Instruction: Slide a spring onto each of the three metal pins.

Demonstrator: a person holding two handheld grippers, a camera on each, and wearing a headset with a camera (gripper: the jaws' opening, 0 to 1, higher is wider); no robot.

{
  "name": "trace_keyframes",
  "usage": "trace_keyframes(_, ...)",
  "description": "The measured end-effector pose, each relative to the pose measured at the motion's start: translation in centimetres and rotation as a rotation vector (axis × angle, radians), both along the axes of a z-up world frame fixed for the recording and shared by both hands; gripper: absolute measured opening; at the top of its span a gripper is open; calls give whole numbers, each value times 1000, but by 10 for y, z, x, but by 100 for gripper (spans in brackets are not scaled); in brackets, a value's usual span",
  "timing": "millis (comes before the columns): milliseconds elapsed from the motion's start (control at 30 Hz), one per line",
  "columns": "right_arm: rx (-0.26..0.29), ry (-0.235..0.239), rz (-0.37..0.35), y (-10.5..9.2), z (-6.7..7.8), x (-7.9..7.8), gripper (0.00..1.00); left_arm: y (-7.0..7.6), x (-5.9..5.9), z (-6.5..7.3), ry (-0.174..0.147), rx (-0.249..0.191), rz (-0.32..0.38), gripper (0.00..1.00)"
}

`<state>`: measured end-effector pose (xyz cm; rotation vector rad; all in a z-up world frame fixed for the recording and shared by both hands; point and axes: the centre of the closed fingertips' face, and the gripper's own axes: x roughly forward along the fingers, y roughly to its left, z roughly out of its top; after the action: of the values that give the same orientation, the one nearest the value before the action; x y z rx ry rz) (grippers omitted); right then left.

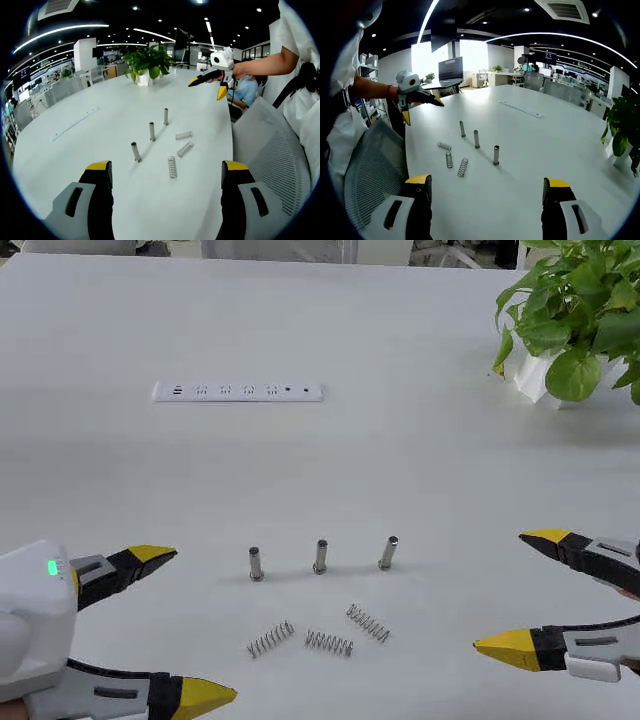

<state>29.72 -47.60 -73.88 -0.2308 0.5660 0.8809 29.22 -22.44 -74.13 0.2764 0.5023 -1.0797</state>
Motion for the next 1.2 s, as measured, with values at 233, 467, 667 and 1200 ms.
trace_keyframes(233, -1, 5, 5, -4, -4, 2, 91, -4, 4, -16, 49, 81, 24, 76)
trace_keyframes(467, 5, 1, 3, -6, -5, 5, 90, -12, 9, -37, 130, 145, 69, 65)
trace_keyframes(667, 10, 1, -6, -9, -6, 5, 89, -15, 9, -55, 173, 210, 102, 48)
trace_keyframes(1200, 32, -3, 7, -9, -8, 0, 90, -26, 3, -90, 244, 316, 116, 25)
